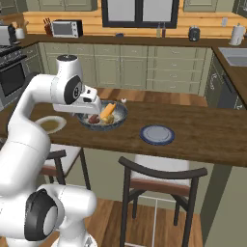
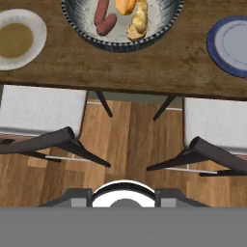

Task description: Place one bun and one sausage from the bowl on each plate.

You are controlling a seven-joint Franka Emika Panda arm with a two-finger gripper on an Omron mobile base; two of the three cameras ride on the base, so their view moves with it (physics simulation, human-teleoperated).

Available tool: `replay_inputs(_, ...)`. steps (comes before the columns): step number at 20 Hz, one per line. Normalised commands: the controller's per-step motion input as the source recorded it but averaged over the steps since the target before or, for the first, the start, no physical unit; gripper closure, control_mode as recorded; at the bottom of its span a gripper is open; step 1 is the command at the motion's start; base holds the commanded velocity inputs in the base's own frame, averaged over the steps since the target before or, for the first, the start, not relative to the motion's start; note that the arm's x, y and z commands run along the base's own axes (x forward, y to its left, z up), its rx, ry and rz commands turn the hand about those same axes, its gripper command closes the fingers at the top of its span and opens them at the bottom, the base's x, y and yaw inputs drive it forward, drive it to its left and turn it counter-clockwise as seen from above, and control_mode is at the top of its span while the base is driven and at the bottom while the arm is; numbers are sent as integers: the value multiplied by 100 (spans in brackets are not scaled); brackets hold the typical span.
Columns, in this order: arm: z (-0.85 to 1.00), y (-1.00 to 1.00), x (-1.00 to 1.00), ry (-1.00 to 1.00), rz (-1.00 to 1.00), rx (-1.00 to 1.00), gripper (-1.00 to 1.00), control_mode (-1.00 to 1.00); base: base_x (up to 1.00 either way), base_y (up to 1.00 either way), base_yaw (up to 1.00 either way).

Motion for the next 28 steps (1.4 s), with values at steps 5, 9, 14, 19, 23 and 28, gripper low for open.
replay_inputs(5,0,0,0,0,0,0,-100,100,38,0,0)
replay_inputs(9,0,0,0,0,0,0,-100,100,80,0,0)
replay_inputs(14,0,0,0,0,0,0,-100,100,74,-1,-8)
replay_inputs(19,0,15,73,0,-11,0,-100,-100,12,1,-2)
replay_inputs(23,-3,4,100,0,-15,2,-100,-100,0,0,0)
replay_inputs(28,-41,-15,100,1,-9,16,-100,-100,0,0,0)
